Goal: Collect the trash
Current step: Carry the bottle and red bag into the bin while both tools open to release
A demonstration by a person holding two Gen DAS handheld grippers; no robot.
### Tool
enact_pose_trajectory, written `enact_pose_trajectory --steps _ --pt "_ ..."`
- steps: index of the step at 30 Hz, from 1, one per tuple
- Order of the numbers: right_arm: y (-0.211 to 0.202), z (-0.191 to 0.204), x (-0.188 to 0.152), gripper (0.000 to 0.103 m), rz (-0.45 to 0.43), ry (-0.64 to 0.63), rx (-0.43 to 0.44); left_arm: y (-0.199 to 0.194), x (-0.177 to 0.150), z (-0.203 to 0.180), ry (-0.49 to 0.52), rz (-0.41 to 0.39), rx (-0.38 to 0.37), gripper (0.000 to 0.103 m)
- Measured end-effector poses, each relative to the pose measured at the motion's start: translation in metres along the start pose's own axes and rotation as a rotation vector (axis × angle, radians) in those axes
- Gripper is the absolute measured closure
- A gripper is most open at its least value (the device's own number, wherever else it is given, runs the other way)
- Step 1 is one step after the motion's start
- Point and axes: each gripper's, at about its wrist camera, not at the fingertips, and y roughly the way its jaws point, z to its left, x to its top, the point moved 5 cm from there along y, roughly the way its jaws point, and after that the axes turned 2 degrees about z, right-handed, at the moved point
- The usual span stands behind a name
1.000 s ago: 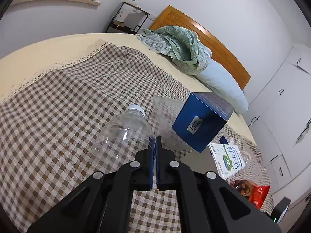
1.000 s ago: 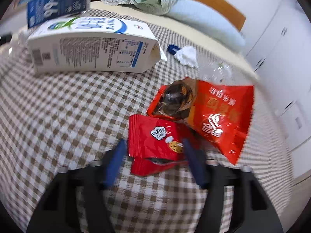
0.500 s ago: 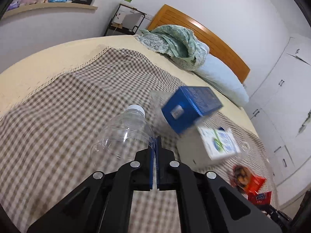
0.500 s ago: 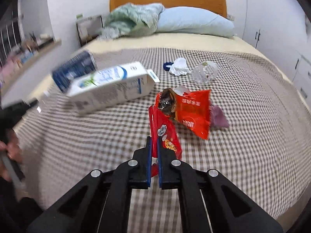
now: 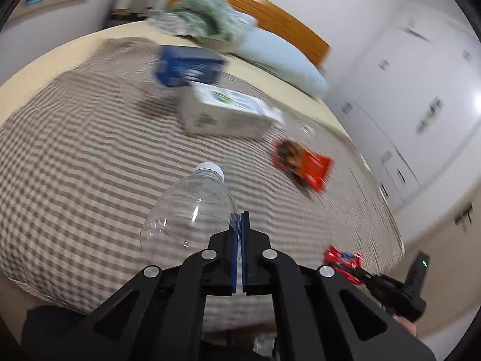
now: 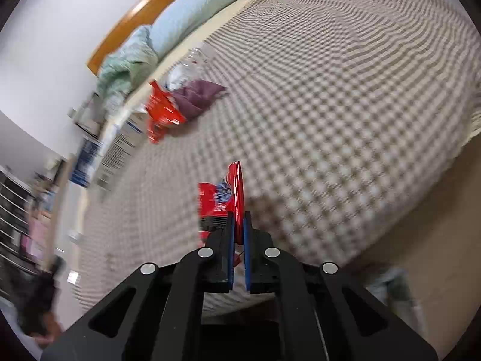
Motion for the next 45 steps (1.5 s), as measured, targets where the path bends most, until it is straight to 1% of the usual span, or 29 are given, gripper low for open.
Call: enact_pose_trajectory --steps 1,4,6,9,11,12,14,15,16,17,18,19,21,22,23,24,25,26,28,29,30,31,32,33,36,39,42,43,45 --pt "0.000 0.001 -0.004 0.098 0.002 -0.034 -0.032 -0.001 -0.004 -0.009 0.021 0.005 -0.006 0.103" --pt "0.001 0.003 -0.019 0.098 0.010 -0.097 -0.087 0.001 -0.025 -0.043 0.113 0.044 -0.026 0.103" --pt "-0.002 -0.003 -0.032 0.098 0.018 -0.107 -0.090 0.003 -0.043 -0.065 0.159 0.085 -0.035 0.103" --pt "-0.032 -0.008 -0.043 0.098 -0.046 -0.131 -0.075 0.006 -0.066 -0.087 0.190 0.142 -0.069 0.103" --pt "-0.062 -0.019 -0.051 0.098 -0.098 -0.148 -0.082 0.009 -0.085 -0.103 0.229 0.194 -0.102 0.103" --pt "-0.074 -0.025 -0.053 0.098 -0.115 -0.152 -0.085 0.015 -0.098 -0.114 0.256 0.239 -0.117 0.103" --pt "-0.100 -0.048 -0.063 0.098 -0.145 -0.151 -0.120 0.032 -0.122 -0.132 0.310 0.335 -0.126 0.103" --pt "-0.107 -0.058 -0.066 0.098 -0.151 -0.147 -0.134 0.042 -0.137 -0.141 0.339 0.388 -0.129 0.103" --pt "-0.119 -0.077 -0.078 0.098 -0.155 -0.141 -0.162 0.051 -0.148 -0.148 0.364 0.430 -0.137 0.103" --pt "-0.123 -0.090 -0.086 0.098 -0.146 -0.137 -0.192 0.065 -0.166 -0.156 0.390 0.487 -0.146 0.103" --pt "-0.126 -0.105 -0.098 0.098 -0.132 -0.135 -0.221 0.082 -0.187 -0.163 0.417 0.557 -0.139 0.103" --pt "-0.121 -0.113 -0.103 0.098 -0.120 -0.129 -0.241 0.097 -0.207 -0.168 0.452 0.630 -0.128 0.103" --pt "-0.117 -0.143 -0.127 0.098 -0.075 -0.088 -0.280 0.121 -0.236 -0.175 0.499 0.741 -0.100 0.103" --pt "-0.116 -0.160 -0.143 0.098 -0.050 -0.055 -0.294 0.134 -0.254 -0.181 0.518 0.802 -0.098 0.103" --pt "-0.115 -0.176 -0.160 0.098 -0.024 -0.023 -0.304 0.147 -0.276 -0.190 0.529 0.890 -0.128 0.103" --pt "-0.113 -0.186 -0.171 0.098 -0.005 -0.005 -0.314 0.153 -0.287 -0.193 0.528 0.933 -0.142 0.103" --pt "-0.111 -0.199 -0.187 0.098 0.019 0.017 -0.327 0.163 -0.305 -0.199 0.531 1.004 -0.157 0.103" --pt "-0.108 -0.211 -0.202 0.098 0.045 0.040 -0.333 0.173 -0.324 -0.205 0.544 1.065 -0.154 0.103" --pt "-0.098 -0.227 -0.225 0.098 0.094 0.077 -0.331 0.189 -0.353 -0.214 0.590 1.134 -0.139 0.103" --pt "-0.095 -0.232 -0.232 0.098 0.109 0.084 -0.334 0.197 -0.367 -0.215 0.612 1.159 -0.118 0.103" --pt "-0.088 -0.237 -0.241 0.098 0.129 0.086 -0.340 0.205 -0.379 -0.215 0.651 1.214 -0.102 0.103" --pt "-0.082 -0.242 -0.247 0.098 0.144 0.084 -0.346 0.211 -0.397 -0.217 0.703 1.291 -0.096 0.103" --pt "-0.078 -0.245 -0.251 0.098 0.156 0.086 -0.350 0.211 -0.406 -0.219 0.716 1.310 -0.103 0.103" --pt "-0.071 -0.248 -0.255 0.098 0.171 0.092 -0.349 0.215 -0.411 -0.219 0.724 1.311 -0.100 0.103" --pt "-0.047 -0.263 -0.266 0.098 0.217 0.122 -0.345 0.225 -0.421 -0.216 0.738 1.322 -0.073 0.103" --pt "-0.029 -0.270 -0.270 0.098 0.234 0.131 -0.335 0.235 -0.432 -0.209 0.739 1.345 -0.050 0.103" --pt "-0.008 -0.266 -0.259 0.098 0.226 0.067 -0.299 0.248 -0.432 -0.203 0.718 1.321 0.003 0.103" --pt "0.002 -0.264 -0.253 0.098 0.222 0.023 -0.308 0.250 -0.430 -0.201 0.726 1.302 0.028 0.103" --pt "0.022 -0.260 -0.242 0.096 0.217 -0.066 -0.344 0.251 -0.419 -0.200 0.711 1.272 0.050 0.103"
